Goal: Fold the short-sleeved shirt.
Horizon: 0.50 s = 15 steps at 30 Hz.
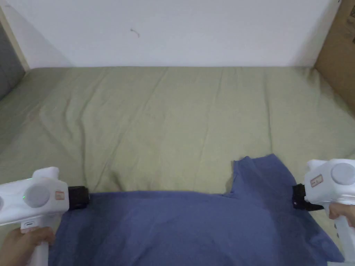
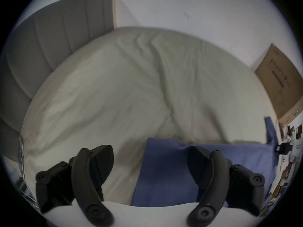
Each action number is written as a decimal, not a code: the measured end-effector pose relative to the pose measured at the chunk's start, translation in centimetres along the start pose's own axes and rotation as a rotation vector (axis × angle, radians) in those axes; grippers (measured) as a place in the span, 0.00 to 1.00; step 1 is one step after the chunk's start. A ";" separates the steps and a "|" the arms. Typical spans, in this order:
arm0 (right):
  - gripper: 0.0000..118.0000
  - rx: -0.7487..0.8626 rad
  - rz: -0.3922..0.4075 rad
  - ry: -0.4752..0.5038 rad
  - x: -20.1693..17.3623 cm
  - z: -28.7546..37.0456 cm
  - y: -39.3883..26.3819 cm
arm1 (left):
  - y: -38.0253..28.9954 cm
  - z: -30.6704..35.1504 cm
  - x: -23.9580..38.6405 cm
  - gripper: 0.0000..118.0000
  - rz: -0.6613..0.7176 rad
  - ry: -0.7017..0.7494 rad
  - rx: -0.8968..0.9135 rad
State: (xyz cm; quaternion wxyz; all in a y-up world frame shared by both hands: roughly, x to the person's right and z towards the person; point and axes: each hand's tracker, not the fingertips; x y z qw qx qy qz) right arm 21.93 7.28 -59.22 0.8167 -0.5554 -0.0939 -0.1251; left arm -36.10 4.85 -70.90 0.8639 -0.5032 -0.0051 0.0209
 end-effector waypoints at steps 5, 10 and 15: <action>0.05 0.004 0.008 -0.014 -0.7 0.7 -0.7 | -0.4 0.6 2.0 0.68 -0.119 0.046 -0.009; 0.05 0.074 -0.013 0.033 -0.6 3.9 -0.8 | 0.5 3.4 2.0 0.06 -0.044 -0.009 0.009; 0.05 0.144 0.014 0.066 0.4 9.9 -2.7 | -1.0 10.7 1.3 0.06 -0.172 -0.044 0.121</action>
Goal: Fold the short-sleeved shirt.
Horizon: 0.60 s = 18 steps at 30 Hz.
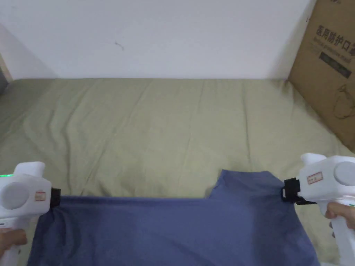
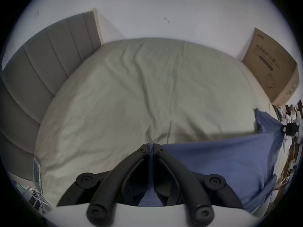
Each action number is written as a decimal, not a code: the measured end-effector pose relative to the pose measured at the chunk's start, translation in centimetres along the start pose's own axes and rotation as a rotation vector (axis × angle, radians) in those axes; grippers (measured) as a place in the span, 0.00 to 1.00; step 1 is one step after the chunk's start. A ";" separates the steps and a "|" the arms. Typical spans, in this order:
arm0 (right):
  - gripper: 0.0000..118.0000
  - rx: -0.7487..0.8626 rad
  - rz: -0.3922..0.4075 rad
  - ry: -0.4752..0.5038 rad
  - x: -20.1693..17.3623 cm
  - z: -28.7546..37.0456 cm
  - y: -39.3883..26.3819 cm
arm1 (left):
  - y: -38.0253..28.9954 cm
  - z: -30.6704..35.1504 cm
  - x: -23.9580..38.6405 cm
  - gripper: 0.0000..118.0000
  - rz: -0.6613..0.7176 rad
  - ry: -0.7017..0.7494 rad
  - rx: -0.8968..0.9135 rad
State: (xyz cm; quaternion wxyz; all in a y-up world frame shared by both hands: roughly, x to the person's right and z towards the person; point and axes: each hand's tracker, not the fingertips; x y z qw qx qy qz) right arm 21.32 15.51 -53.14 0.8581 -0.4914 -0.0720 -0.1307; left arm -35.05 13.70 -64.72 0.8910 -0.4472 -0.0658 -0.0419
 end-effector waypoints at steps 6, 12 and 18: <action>0.05 0.075 0.026 0.020 1.5 9.1 -6.3 | -5.4 10.0 -2.7 0.06 0.011 -0.033 0.073; 0.05 -0.019 -0.015 0.010 3.9 12.4 -18.1 | -15.8 12.9 -4.3 0.06 0.021 -0.016 -0.033; 0.05 -0.100 -0.138 0.049 5.3 10.1 -24.4 | -22.0 11.3 -3.5 0.06 0.068 -0.053 -0.135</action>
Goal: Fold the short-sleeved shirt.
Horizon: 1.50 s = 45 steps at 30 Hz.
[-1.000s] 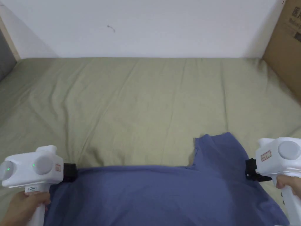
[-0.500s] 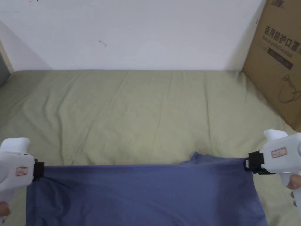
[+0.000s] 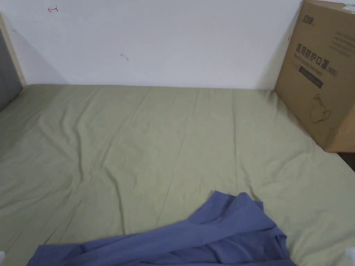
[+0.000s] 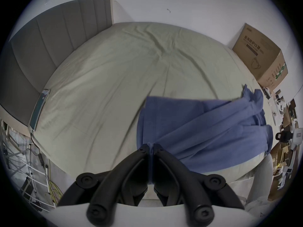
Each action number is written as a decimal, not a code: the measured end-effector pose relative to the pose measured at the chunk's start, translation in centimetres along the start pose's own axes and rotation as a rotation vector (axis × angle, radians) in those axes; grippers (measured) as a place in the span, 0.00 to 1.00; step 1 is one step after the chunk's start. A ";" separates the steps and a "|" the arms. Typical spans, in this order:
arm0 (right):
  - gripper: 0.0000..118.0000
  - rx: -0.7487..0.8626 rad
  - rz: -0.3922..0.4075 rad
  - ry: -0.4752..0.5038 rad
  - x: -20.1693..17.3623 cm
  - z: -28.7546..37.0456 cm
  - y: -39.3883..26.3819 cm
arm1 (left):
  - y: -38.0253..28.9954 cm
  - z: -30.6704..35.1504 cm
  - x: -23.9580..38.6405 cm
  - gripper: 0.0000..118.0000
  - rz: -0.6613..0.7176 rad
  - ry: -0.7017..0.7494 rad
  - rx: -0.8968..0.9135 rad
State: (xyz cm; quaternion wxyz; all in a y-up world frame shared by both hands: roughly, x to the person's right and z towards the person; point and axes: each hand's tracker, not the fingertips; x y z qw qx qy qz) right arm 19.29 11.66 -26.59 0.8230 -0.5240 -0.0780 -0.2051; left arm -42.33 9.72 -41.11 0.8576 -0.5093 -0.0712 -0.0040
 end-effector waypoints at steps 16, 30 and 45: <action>0.98 0.051 0.233 0.045 -9.8 -7.2 17.7 | 2.0 1.2 0.1 0.06 0.047 0.000 0.070; 0.04 -0.119 0.258 -0.076 -11.8 -16.0 22.2 | 1.6 -0.5 -0.2 0.06 0.054 0.013 0.023; 0.04 0.097 0.129 0.063 -3.7 4.5 4.3 | 0.4 3.9 -2.0 0.06 0.108 -0.055 0.114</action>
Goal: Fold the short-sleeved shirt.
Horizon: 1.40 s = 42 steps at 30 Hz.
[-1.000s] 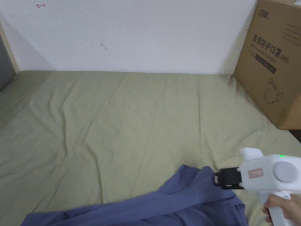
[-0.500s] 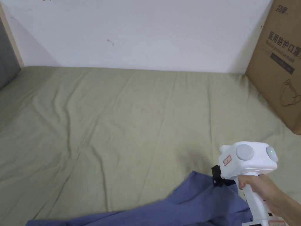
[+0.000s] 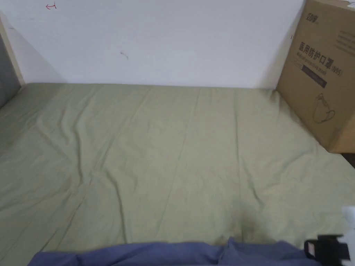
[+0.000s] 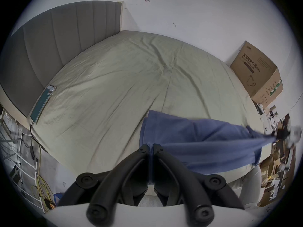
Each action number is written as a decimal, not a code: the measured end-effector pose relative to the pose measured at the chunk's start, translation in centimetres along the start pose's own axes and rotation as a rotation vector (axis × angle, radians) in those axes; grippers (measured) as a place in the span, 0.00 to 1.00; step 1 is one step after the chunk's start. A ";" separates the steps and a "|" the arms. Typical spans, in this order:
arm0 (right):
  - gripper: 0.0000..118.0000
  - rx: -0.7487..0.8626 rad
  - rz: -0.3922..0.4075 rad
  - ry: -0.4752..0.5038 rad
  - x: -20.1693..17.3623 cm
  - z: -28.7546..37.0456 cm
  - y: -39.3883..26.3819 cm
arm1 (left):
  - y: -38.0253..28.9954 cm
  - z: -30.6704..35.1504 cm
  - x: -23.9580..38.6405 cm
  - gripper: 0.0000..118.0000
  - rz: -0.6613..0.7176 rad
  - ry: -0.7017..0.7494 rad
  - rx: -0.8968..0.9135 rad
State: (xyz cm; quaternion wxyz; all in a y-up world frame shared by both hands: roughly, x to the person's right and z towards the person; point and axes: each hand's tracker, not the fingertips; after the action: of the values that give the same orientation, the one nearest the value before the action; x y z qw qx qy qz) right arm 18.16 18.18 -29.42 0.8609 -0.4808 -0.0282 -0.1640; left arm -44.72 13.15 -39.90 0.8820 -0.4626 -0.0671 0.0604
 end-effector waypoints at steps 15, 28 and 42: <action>0.78 0.228 0.008 -0.034 -3.8 0.6 -5.2 | -0.5 2.8 -1.0 0.85 0.135 -0.071 0.119; 0.03 0.146 0.118 0.293 -17.9 -3.9 -5.9 | -5.0 0.8 -7.4 0.73 0.481 -0.291 0.157; 0.03 0.070 0.141 0.306 -20.3 -5.6 -5.5 | -5.9 -8.6 -7.8 0.93 0.748 -0.582 -0.056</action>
State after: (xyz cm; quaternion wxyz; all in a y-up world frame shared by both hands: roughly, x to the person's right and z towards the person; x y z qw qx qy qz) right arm -3.28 16.07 -32.12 0.8808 -0.4205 0.1314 -0.1734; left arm -50.59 1.56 -40.39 0.7313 -0.4426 -0.1417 0.4992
